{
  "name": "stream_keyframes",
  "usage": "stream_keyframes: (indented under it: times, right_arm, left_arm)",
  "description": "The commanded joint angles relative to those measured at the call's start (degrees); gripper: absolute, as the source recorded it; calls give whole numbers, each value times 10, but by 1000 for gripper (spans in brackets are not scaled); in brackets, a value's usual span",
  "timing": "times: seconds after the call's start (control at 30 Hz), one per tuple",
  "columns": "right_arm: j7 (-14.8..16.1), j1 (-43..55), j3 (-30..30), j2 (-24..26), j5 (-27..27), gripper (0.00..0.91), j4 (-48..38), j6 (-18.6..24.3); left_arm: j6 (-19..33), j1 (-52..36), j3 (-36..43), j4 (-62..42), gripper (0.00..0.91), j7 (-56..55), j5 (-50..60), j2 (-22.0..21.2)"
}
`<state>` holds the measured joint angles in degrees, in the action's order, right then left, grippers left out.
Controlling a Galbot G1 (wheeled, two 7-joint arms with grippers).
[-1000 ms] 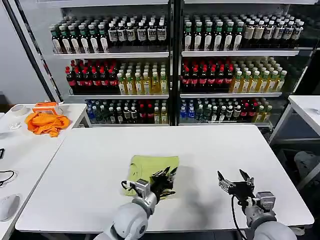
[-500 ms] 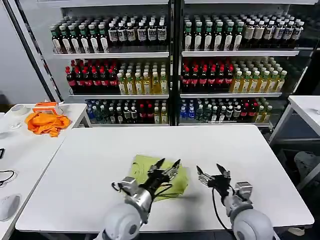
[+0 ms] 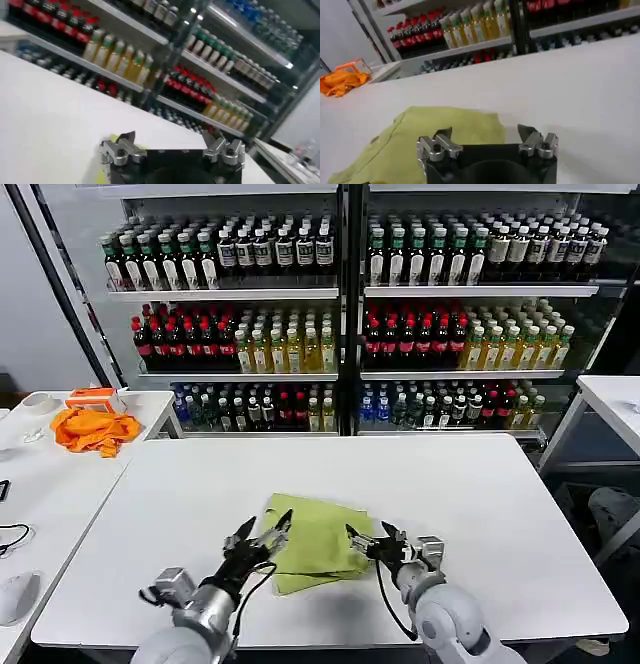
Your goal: Fold and organize the clothes.
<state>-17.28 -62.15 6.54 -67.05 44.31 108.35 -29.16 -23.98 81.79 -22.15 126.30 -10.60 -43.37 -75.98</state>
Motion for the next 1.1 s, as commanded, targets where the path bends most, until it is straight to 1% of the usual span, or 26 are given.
stream_keyframes:
  times: [0.03, 0.07, 0.5, 0.83, 1.1]
  right_arm:
    - [-30, 42, -37, -36, 45, 101, -67, 0]
    - [-31, 41, -37, -37, 45, 0, -67, 1]
    - [-35, 35, -19, -37, 43, 0, -66, 8]
    - [-24, 57, 7, -3, 12, 0, -80, -4]
    - [10, 74, 45, 44, -4, 0, -84, -18]
  left_arm:
    - [0, 74, -64, 40, 907, -3, -12, -5]
    - [0, 75, -63, 41, 907, -3, -12, -5]
    - [0, 84, -62, 49, 907, -3, -11, -8]
    - [0, 83, -60, 47, 907, -2, -12, -8]
    - [-2, 82, -52, 48, 907, -2, -10, -9]
